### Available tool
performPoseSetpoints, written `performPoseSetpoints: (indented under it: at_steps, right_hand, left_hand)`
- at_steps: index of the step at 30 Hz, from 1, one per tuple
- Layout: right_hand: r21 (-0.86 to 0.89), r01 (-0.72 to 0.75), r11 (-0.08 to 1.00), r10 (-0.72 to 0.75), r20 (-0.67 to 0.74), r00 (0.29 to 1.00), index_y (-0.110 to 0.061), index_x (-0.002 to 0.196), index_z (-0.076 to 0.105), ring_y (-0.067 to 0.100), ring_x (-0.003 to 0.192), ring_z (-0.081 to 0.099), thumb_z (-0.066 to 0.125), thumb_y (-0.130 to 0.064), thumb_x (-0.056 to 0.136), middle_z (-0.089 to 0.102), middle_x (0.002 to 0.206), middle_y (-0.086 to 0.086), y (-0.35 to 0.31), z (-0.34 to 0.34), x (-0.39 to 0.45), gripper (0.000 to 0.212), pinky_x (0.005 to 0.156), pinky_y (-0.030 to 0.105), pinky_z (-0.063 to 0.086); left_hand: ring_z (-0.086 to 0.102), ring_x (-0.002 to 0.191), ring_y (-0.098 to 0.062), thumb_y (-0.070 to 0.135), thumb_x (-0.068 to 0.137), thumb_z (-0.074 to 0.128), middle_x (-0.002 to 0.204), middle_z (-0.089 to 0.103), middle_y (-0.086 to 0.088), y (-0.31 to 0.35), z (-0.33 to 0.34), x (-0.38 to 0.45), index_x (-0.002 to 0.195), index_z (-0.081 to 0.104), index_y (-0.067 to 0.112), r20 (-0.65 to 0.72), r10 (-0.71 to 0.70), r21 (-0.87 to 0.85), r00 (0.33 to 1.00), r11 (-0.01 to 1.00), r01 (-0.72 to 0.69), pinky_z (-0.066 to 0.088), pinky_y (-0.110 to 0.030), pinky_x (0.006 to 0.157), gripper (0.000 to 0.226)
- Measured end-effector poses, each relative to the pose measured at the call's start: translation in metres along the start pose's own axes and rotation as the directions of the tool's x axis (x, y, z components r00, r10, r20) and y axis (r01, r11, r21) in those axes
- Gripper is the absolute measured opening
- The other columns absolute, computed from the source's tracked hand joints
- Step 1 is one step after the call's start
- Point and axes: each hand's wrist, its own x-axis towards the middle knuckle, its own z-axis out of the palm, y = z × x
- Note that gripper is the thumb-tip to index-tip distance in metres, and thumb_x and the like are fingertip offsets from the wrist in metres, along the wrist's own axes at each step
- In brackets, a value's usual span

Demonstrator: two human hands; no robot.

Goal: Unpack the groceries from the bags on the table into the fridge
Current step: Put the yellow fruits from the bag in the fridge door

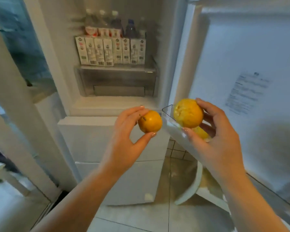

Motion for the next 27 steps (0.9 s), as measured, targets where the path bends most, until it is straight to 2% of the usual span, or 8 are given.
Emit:
performPoseSetpoints:
  at_steps: [2,4,10,14,18,21,24,27]
  right_hand:
    - [-0.063,-0.022,0.998,0.018,-0.05,0.999,-0.044,0.123,0.042,0.002,0.114,0.051,0.072,-0.029,0.074,0.048,0.123,-0.025,0.005,-0.009,0.001,0.06,0.093,0.017,0.047]
    - [-0.102,-0.05,0.994,0.042,-0.073,0.996,-0.04,0.125,0.043,0.005,0.116,0.05,0.073,-0.024,0.076,0.048,0.126,-0.019,0.012,-0.016,0.003,0.06,0.095,0.027,0.048]
    - [-0.165,-0.094,0.982,0.073,-0.131,0.989,-0.044,0.121,0.042,0.003,0.113,0.052,0.074,-0.023,0.076,0.049,0.121,-0.023,0.03,-0.033,0.017,0.06,0.093,0.022,0.045]
    - [-0.259,-0.099,0.961,0.061,-0.151,0.987,-0.043,0.12,0.042,0.004,0.11,0.052,0.076,-0.025,0.074,0.049,0.119,-0.019,0.039,-0.034,0.029,0.06,0.091,0.021,0.044]
    - [-0.388,-0.136,0.912,0.088,-0.139,0.986,-0.034,0.124,0.046,0.009,0.113,0.049,0.076,-0.021,0.074,0.049,0.123,-0.01,0.053,-0.035,0.034,0.06,0.094,0.033,0.047]
    - [-0.46,-0.168,0.872,0.111,-0.147,0.983,-0.034,0.123,0.048,0.006,0.107,0.047,0.077,-0.021,0.073,0.048,0.121,-0.009,0.06,-0.033,0.039,0.059,0.089,0.029,0.045]
    - [-0.536,-0.199,0.821,0.144,-0.142,0.979,-0.033,0.123,0.049,-0.004,0.098,0.038,0.077,-0.022,0.073,0.045,0.119,-0.012,0.064,-0.028,0.043,0.059,0.081,0.022,0.037]
    - [-0.596,-0.225,0.771,0.176,-0.139,0.974,-0.034,0.123,0.05,0.0,0.103,0.041,0.077,-0.023,0.072,0.047,0.12,-0.012,0.066,-0.022,0.047,0.059,0.081,0.025,0.038]
  left_hand:
    - [0.047,0.119,-0.006,0.031,0.077,0.069,0.126,0.048,0.013,-0.003,0.015,0.015,0.127,0.046,0.031,0.046,0.036,-0.056,0.998,0.998,-0.033,0.048,-0.031,0.095,0.055]
    - [0.046,0.115,0.006,0.032,0.077,0.07,0.122,0.046,0.024,-0.004,0.029,0.028,0.126,0.045,0.032,0.076,0.062,-0.079,0.995,0.995,-0.056,0.044,-0.018,0.096,0.055]
    - [0.044,0.111,0.012,0.032,0.078,0.071,0.117,0.042,0.033,-0.01,0.064,0.064,0.123,0.042,0.038,0.188,0.067,-0.127,0.98,0.991,-0.044,0.039,-0.007,0.093,0.054]
    - [0.043,0.112,0.006,0.03,0.082,0.069,0.117,0.043,0.026,-0.02,0.078,0.082,0.126,0.038,0.04,0.292,0.099,-0.117,0.951,0.991,-0.067,0.037,-0.009,0.094,0.055]
    - [0.034,0.11,0.011,0.026,0.082,0.069,0.123,0.039,0.016,-0.028,0.091,0.098,0.124,0.042,0.038,0.377,0.132,-0.097,0.917,0.99,-0.103,0.026,0.004,0.09,0.052]
    - [0.031,0.109,0.011,0.027,0.081,0.069,0.124,0.039,0.014,-0.033,0.104,0.11,0.128,0.047,0.034,0.438,0.146,-0.067,0.887,0.989,-0.13,0.023,0.007,0.088,0.052]
    - [0.038,0.112,0.003,0.028,0.08,0.071,0.126,0.047,0.01,-0.039,0.111,0.124,0.129,0.052,0.028,0.496,0.189,-0.039,0.847,0.98,-0.196,0.028,-0.004,0.093,0.053]
    - [0.049,0.119,-0.012,0.031,0.077,0.073,0.129,0.054,0.009,-0.048,0.114,0.134,0.128,0.055,0.029,0.509,0.239,-0.008,0.827,0.962,-0.273,0.039,-0.043,0.101,0.054]
